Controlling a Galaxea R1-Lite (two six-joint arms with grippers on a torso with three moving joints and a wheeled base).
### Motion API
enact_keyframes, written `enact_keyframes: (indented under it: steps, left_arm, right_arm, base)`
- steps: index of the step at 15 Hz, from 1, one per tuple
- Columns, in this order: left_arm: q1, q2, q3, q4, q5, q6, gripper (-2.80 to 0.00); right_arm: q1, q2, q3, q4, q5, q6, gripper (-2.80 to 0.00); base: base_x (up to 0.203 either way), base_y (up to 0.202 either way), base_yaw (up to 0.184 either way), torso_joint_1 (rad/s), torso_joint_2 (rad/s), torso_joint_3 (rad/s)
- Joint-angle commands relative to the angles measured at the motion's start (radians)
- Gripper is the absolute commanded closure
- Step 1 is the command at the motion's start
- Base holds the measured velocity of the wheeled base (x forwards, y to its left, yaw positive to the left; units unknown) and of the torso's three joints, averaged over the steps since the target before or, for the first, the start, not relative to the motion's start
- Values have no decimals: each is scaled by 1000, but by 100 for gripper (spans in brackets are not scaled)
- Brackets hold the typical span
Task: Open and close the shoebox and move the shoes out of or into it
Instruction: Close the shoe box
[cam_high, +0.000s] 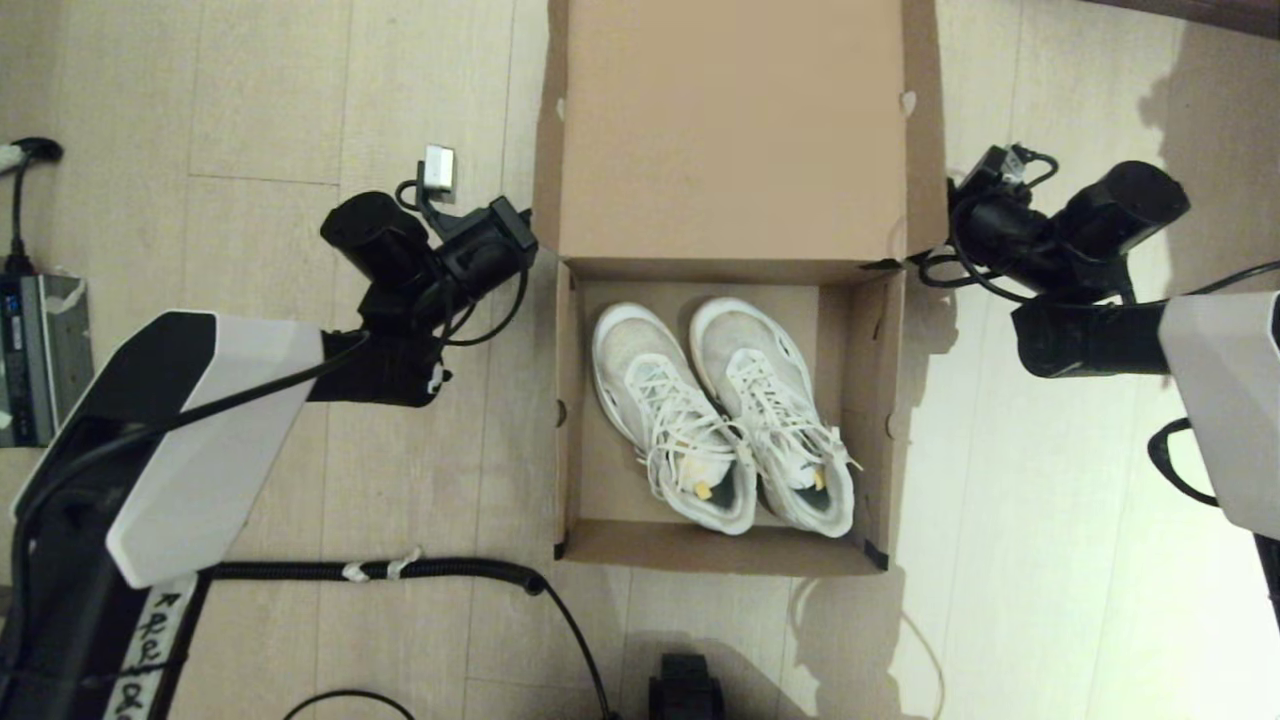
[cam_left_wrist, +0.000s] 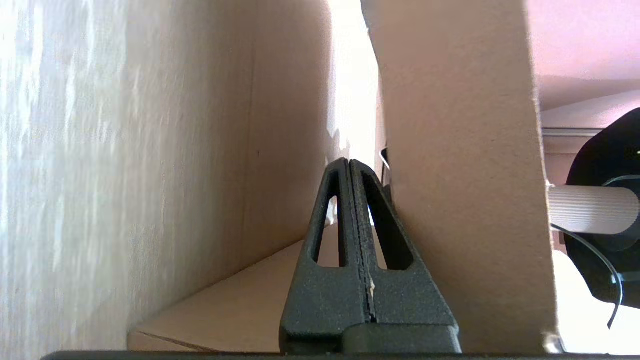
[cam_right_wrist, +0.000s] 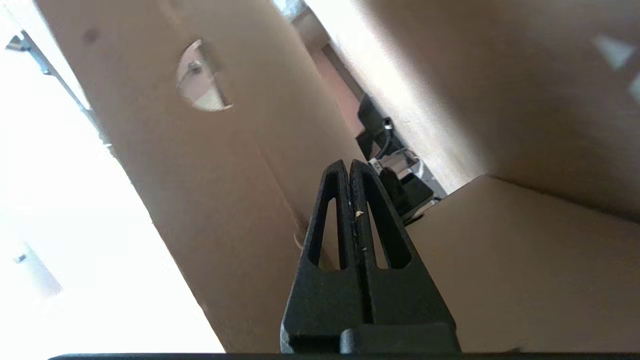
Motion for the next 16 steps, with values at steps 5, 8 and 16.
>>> enact_keyframes:
  steps: [5, 8, 16]
  left_arm:
    - [-20, -45, 0, -5, -6, -6, 0]
    - [-22, -75, 1, -6, -4, -6, 0]
    - [-31, -146, 1, 3, -6, -9, 0]
  right_arm:
    - [3, -60, 2, -11, 6, 47, 0]
    - [2, -93, 8, -16, 9, 66, 0]
    - [0, -204, 45, -16, 15, 117, 0]
  base:
    - [0, 0, 0, 0, 0, 0]
    - [0, 0, 0, 0, 0, 0]
    - [0, 0, 0, 0, 0, 0]
